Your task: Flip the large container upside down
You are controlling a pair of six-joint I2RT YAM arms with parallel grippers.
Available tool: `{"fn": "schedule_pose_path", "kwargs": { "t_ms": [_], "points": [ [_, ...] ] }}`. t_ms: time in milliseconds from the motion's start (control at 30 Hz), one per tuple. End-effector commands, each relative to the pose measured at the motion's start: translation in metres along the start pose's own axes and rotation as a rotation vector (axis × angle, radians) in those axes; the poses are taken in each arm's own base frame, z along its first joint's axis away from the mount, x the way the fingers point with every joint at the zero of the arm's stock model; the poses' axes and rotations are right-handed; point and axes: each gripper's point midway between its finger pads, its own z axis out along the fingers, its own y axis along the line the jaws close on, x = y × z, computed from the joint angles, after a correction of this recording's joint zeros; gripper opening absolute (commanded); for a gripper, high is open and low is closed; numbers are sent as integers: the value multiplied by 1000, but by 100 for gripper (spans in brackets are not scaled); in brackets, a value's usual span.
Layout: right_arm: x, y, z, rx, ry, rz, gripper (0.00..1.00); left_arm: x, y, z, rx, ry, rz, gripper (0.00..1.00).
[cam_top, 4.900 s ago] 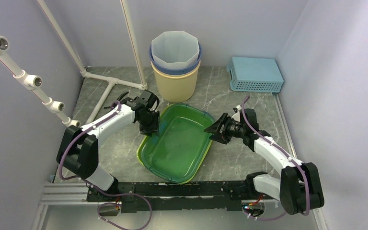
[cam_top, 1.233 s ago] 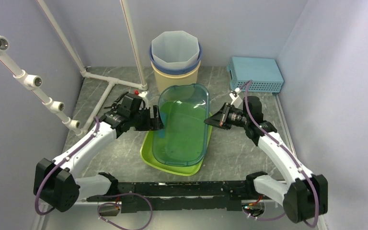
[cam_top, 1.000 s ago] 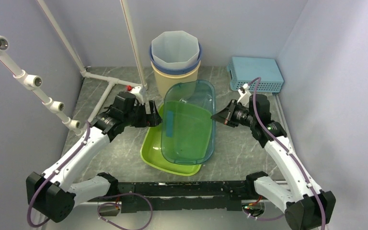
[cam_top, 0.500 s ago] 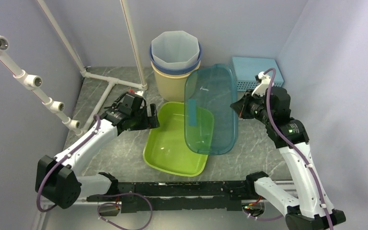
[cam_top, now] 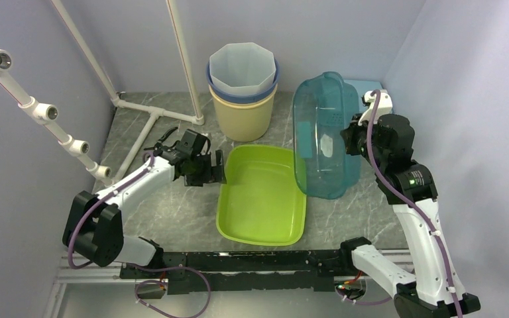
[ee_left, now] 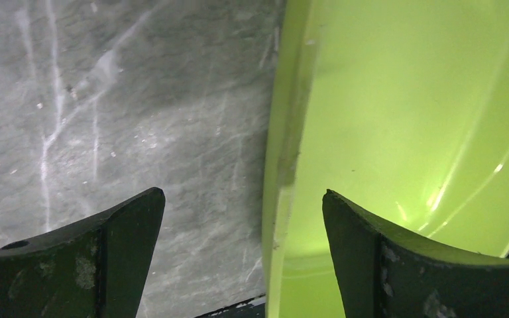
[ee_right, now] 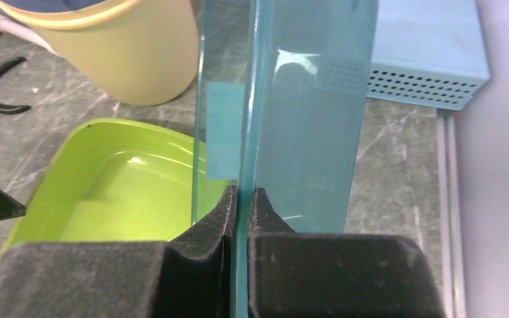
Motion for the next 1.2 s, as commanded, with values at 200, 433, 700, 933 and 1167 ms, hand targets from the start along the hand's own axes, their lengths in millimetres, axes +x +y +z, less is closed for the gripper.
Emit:
{"fn": "schedule_pose_path", "kwargs": {
  "t_ms": [200, 433, 700, 933, 1167],
  "points": [
    [-53, -26, -9, 130, -148, -144, 0, -18, -31, -4, 156, -55, 50, 93],
    [-39, -32, 4, 149, -133, -222, 0, 6, -15, 35, 79, 118, 44, 71],
    [-8, -28, 18, 82, -135, -427, 0, 17, 19, 42, -110, 165, -3, 34],
    [19, -9, 27, -60, -119, -593, 0, 9, 46, 17, -262, 118, 28, 26],
    [72, 16, 26, -316, -66, -936, 0, -3, 79, -17, -389, 85, 3, 22]
  ]
}}
